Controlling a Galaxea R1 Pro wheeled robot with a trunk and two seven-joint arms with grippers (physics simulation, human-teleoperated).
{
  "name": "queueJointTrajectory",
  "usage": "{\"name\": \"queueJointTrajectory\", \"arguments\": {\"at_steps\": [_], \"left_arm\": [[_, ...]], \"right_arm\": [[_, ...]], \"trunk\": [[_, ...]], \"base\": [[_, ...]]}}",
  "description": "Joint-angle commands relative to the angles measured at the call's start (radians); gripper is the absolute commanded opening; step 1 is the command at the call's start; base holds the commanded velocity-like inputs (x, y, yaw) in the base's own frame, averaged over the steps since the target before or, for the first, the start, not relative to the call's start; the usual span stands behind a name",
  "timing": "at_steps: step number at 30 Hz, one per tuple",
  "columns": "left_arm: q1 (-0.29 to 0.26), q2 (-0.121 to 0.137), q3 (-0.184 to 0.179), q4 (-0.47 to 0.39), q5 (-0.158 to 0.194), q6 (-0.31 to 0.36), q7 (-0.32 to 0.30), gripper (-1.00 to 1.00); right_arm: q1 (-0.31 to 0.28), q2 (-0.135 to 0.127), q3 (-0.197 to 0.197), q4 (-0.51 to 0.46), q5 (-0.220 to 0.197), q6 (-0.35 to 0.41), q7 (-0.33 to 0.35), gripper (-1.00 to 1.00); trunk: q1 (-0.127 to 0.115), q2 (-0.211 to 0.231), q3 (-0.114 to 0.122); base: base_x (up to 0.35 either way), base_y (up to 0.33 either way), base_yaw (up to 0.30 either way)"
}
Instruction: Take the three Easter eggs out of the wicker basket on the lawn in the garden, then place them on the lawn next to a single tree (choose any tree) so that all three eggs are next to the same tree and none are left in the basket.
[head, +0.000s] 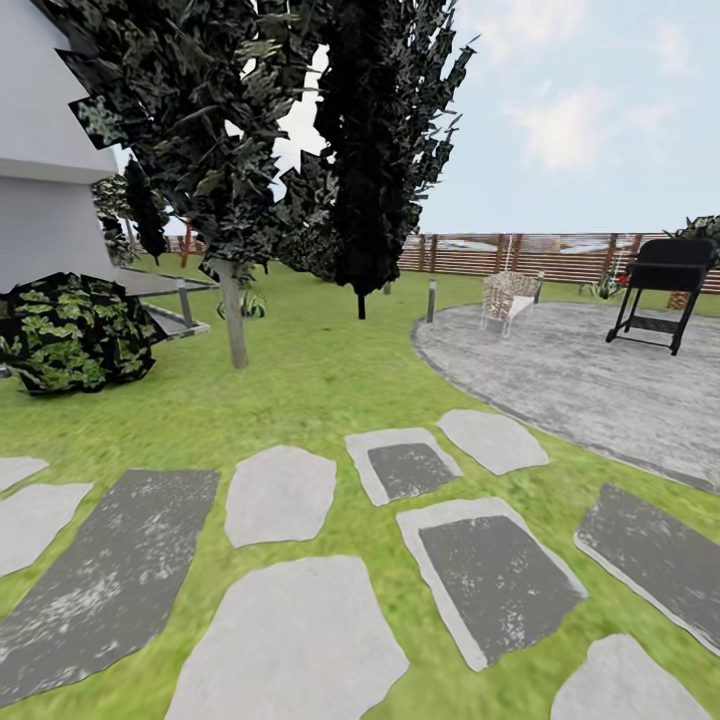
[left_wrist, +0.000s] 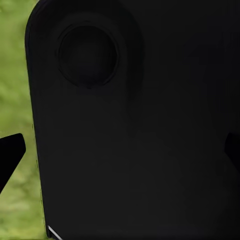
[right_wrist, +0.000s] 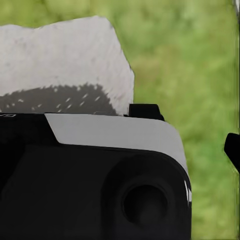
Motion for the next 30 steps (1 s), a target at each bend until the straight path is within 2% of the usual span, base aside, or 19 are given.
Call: {"name": "queueJointTrajectory", "arguments": {"at_steps": [1, 30], "left_arm": [[0.000, 0.000, 0.001, -0.002, 0.003, 0.001, -0.004, 1.00], [0.000, 0.000, 0.001, -0.002, 0.003, 0.001, -0.005, 1.00]], "right_arm": [[0.000, 0.000, 0.000, 0.001, 0.000, -0.004, 0.001, 1.00], [0.000, 0.000, 0.002, 0.001, 0.001, -0.003, 0.001, 1.00]], "trunk": [[0.000, 0.000, -0.001], [0.000, 0.000, -0.001]], "base": [[0.298, -0.168, 0.000], [0.284, -0.179, 0.000]]}}
